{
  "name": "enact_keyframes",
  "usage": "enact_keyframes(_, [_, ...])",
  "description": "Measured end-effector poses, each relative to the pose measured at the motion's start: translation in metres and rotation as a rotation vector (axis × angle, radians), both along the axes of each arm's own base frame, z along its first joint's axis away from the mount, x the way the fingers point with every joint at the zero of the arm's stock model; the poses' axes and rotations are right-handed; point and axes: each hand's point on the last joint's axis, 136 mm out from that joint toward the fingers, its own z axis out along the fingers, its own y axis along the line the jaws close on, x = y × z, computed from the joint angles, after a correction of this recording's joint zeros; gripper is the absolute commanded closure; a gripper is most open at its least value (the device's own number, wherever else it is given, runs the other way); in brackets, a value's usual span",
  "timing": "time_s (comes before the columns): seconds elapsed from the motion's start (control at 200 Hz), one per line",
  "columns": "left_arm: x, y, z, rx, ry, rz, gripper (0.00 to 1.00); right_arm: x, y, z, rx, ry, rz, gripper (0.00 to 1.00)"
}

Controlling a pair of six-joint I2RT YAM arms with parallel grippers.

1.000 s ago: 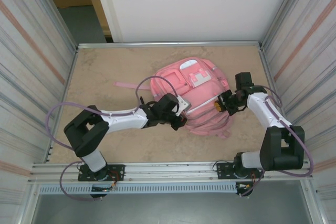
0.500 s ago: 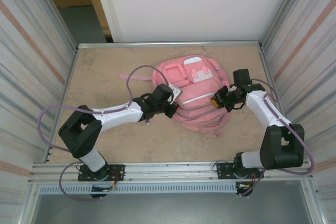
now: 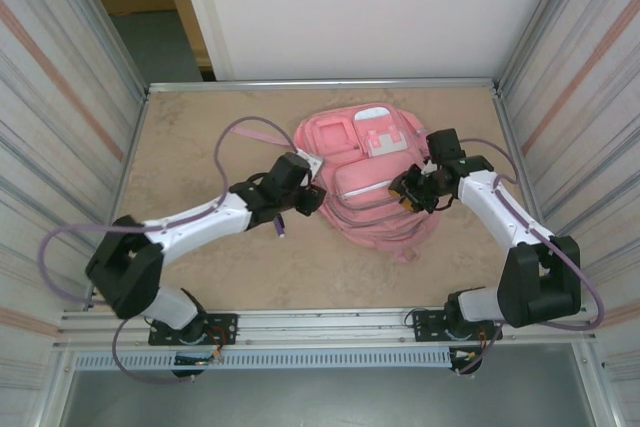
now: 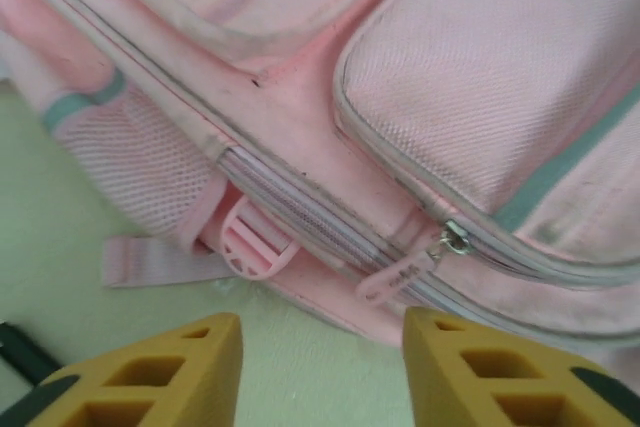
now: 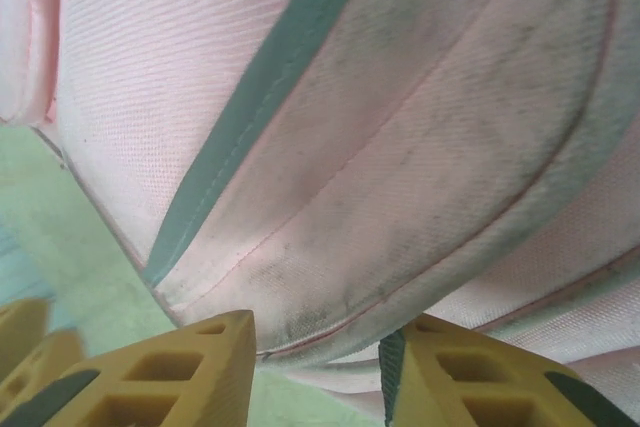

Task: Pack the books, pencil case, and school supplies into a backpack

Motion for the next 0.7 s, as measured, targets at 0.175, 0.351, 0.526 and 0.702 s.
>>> enact_keyframes(0.175, [-0.009,0.024,0.038,-0.073,-0.067,0.056,0.30,0.002,0.003,-0.004,-0.034,0.001,0.011,0.63])
enact_keyframes(0.351, [-0.006,0.083,0.004,-0.058,0.034,0.278,0.19,0.008,0.012,-0.008,-0.020,-0.006,0.015,0.63])
enact_keyframes(0.526, [-0.016,0.136,-0.048,-0.075,0.193,0.464,0.04,0.020,0.035,0.006,0.035,-0.088,0.027,0.60])
enact_keyframes(0.702, [-0.026,0.151,-0.073,-0.149,0.316,0.530,0.01,0.029,0.046,0.018,0.082,-0.181,-0.003,0.60])
